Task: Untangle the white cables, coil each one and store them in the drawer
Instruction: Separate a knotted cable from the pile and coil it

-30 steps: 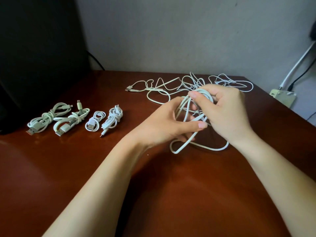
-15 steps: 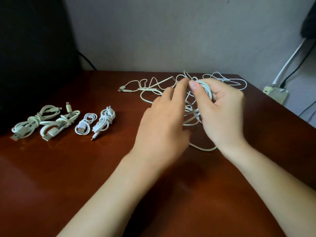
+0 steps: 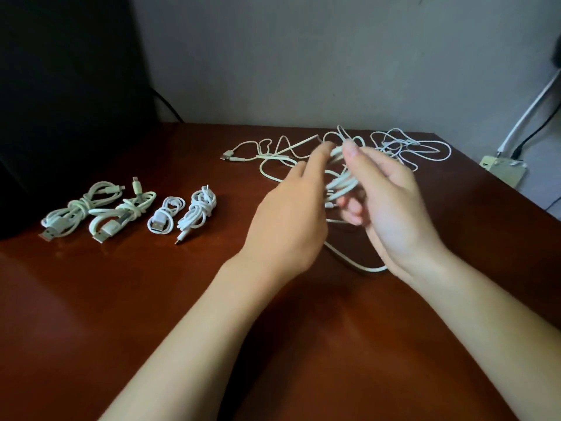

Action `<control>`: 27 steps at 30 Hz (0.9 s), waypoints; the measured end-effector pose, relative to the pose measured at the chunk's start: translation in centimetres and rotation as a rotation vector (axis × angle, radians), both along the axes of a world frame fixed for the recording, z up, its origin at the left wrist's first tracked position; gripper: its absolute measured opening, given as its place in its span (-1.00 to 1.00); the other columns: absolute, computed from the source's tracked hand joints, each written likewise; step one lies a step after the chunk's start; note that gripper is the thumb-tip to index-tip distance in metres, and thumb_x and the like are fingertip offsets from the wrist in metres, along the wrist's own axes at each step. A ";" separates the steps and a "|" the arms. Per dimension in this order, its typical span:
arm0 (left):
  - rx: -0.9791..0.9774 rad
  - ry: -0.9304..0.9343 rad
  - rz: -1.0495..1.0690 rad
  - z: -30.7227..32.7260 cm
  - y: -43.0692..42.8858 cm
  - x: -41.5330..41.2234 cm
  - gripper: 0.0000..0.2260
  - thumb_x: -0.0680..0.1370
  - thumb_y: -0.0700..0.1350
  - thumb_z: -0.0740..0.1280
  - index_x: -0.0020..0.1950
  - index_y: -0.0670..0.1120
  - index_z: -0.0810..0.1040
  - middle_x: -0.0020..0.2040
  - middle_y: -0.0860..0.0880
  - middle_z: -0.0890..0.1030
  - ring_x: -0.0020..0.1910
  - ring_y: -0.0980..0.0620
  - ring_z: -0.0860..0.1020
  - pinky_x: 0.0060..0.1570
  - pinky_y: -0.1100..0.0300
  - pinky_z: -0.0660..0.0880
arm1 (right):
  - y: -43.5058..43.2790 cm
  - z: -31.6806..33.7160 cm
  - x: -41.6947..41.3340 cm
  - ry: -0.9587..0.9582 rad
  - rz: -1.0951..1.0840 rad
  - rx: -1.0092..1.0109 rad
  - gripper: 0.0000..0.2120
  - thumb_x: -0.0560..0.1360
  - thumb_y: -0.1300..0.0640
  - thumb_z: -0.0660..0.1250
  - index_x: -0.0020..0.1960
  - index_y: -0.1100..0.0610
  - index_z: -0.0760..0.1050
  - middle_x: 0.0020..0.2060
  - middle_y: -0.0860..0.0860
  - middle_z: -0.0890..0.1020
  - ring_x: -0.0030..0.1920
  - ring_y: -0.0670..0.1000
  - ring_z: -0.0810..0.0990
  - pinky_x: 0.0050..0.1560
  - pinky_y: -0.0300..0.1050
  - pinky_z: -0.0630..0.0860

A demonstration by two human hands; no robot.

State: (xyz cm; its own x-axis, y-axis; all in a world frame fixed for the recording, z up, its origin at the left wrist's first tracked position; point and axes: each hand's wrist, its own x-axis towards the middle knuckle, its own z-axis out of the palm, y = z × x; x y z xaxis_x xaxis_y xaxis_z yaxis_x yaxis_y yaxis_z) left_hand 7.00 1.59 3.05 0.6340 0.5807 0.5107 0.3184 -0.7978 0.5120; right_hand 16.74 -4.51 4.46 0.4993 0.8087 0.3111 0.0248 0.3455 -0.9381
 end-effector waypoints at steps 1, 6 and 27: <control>-0.124 -0.130 -0.086 -0.1 0.6 0.0 -0.47 0.54 -0.34 0.11 0.46 0.06 0.23 0.06 0.04 0.54 -0.07 0.03 0.55 -0.03 0.10 0.46 | 0.0 0.0 0.1 -0.028 0.050 0.001 -0.82 0.56 0.05 0.25 -0.15 0.11 0.46 -0.50 -0.05 0.44 -0.51 -0.12 0.36 -0.53 -0.31 0.25; -0.855 -0.629 -0.219 0.4 2.9 0.0 -0.87 0.67 -0.25 0.08 0.03 -0.05 0.36 -0.50 0.11 0.36 -0.52 0.15 0.26 -0.50 0.26 0.21 | 0.5 -1.5 1.4 -0.615 0.004 -0.261 -0.79 0.43 -0.07 0.37 0.03 -0.05 0.51 -0.20 -0.12 0.59 -0.23 -0.13 0.50 -0.23 -0.42 0.36; -1.212 -0.549 -0.167 0.4 5.6 -2.5 -0.74 0.69 -0.11 0.05 -0.13 -0.11 0.43 -0.47 0.04 0.26 -0.54 0.14 0.28 -0.53 0.33 0.29 | -0.4 -0.8 4.1 -1.222 0.095 -0.529 -0.92 0.50 0.06 0.35 -0.18 -0.03 0.57 -0.33 -0.18 0.61 -0.32 -0.20 0.52 -0.17 -0.12 0.52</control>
